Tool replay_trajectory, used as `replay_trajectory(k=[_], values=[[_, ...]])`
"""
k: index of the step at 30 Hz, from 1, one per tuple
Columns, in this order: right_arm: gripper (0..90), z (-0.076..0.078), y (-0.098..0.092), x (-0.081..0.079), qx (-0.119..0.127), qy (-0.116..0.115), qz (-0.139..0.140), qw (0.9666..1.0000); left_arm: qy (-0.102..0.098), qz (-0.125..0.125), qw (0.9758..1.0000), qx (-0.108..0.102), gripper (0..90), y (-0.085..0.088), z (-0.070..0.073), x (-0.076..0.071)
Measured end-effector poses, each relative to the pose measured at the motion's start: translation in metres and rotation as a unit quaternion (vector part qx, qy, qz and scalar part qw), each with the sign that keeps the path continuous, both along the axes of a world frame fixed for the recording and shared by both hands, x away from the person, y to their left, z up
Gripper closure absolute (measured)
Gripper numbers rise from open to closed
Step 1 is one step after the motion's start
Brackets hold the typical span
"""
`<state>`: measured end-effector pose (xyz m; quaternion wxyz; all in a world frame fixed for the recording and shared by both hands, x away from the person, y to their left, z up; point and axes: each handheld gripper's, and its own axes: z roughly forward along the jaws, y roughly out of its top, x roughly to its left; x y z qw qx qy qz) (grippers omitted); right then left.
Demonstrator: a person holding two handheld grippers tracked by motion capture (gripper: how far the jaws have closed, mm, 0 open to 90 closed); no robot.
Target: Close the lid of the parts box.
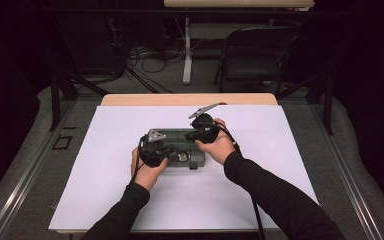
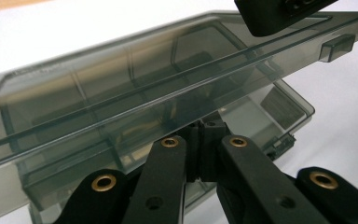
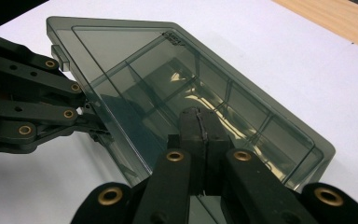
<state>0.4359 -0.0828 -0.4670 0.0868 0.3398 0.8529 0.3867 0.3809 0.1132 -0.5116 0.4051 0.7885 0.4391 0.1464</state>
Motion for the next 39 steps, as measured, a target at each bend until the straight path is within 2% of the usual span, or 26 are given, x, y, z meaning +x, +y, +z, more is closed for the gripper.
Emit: replay_trajectory(k=[7,22,27,35,39], values=[[90.0,-0.009,0.000,-0.004,0.004,0.006,0.000,1.0000,0.012,-0.002,0.9999,-0.003,90.0,0.001,-0.009,-0.005],[90.0,-0.018,-0.004,-0.007,0.014,0.014,0.001,0.9998,0.028,-0.009,0.9995,0.011,89.9,0.001,-0.015,-0.008],[90.0,-0.019,-0.004,-0.007,0.015,0.015,0.000,0.9998,0.029,-0.016,0.9993,0.014,87.9,0.003,-0.011,-0.013],[90.0,-0.023,-0.005,-0.006,0.019,0.016,-0.004,0.9997,0.013,-0.042,0.9989,0.015,84.3,0.007,0.003,-0.033],[90.0,-0.029,-0.006,-0.007,0.016,0.021,-0.004,0.9996,0.005,-0.043,0.9990,0.010,86.2,0.014,0.013,-0.041]])
